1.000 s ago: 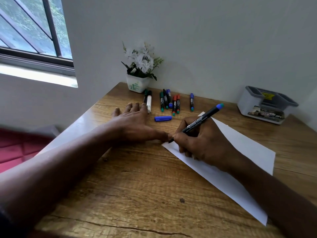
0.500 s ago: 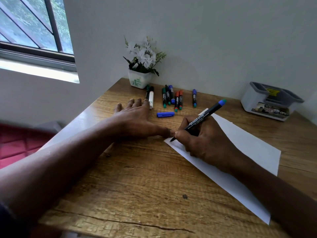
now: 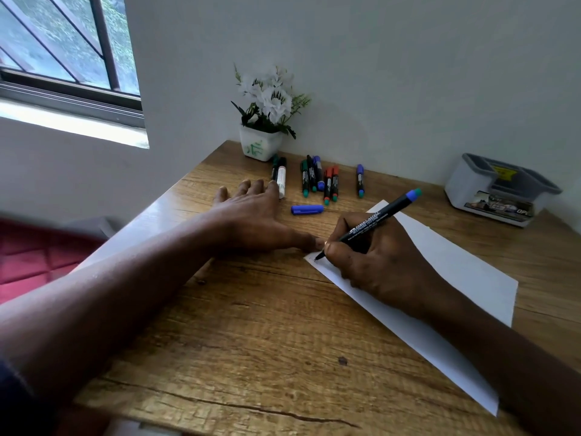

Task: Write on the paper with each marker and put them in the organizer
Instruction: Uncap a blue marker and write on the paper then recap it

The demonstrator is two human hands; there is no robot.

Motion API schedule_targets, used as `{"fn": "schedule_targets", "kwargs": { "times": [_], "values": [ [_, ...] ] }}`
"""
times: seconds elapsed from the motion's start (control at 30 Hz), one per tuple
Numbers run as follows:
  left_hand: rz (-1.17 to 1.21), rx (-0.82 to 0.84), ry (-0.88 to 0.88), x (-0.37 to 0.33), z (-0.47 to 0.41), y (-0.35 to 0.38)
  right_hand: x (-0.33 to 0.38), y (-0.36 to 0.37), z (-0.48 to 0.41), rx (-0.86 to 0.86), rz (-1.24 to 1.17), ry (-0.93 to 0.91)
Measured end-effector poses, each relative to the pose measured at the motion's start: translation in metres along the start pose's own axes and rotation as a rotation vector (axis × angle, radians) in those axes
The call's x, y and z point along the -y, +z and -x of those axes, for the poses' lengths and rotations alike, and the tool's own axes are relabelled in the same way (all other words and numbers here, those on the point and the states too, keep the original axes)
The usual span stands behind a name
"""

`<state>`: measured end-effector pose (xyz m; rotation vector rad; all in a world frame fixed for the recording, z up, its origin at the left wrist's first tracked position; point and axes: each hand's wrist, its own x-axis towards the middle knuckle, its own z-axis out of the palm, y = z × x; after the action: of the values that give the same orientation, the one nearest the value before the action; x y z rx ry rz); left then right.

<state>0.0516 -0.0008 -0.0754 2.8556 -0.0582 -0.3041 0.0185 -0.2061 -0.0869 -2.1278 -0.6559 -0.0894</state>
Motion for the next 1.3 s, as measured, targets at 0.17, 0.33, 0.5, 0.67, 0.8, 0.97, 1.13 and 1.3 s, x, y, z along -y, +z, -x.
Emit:
{"fn": "schedule_targets", "kwargs": {
  "times": [0.17, 0.33, 0.5, 0.67, 0.8, 0.97, 1.13, 1.3],
  "values": [
    [-0.006, -0.001, 0.001, 0.0011, -0.0014, 0.0007, -0.0011, 0.0011, 0.001, -0.079, 0.021, 0.009],
    [-0.012, 0.007, -0.004, 0.0022, -0.004, 0.0011, -0.0018, 0.0025, 0.0008, -0.037, 0.079, 0.016],
    [-0.014, 0.004, -0.005, 0.0019, -0.0033, 0.0008, -0.0008, -0.0004, 0.0012, -0.061, 0.038, 0.035],
    [-0.013, 0.005, -0.009, 0.0014, -0.0028, 0.0002, -0.0031, 0.0018, 0.0015, -0.099, 0.055, 0.029],
    [-0.01, -0.001, -0.006, 0.0011, -0.0026, -0.0007, -0.0042, -0.0006, 0.0015, -0.105, 0.034, 0.051],
    [-0.011, -0.021, -0.007, 0.0014, -0.0026, 0.0008, -0.0052, -0.0013, 0.0012, -0.06, 0.055, 0.041],
    [0.001, -0.003, -0.009, 0.001, -0.0021, 0.001, -0.0043, -0.0043, 0.0017, -0.057, 0.055, 0.04],
    [0.004, -0.005, -0.014, 0.0014, -0.0028, 0.0013, -0.0044, -0.0033, 0.0029, -0.105, 0.022, 0.05]
  ]
}}
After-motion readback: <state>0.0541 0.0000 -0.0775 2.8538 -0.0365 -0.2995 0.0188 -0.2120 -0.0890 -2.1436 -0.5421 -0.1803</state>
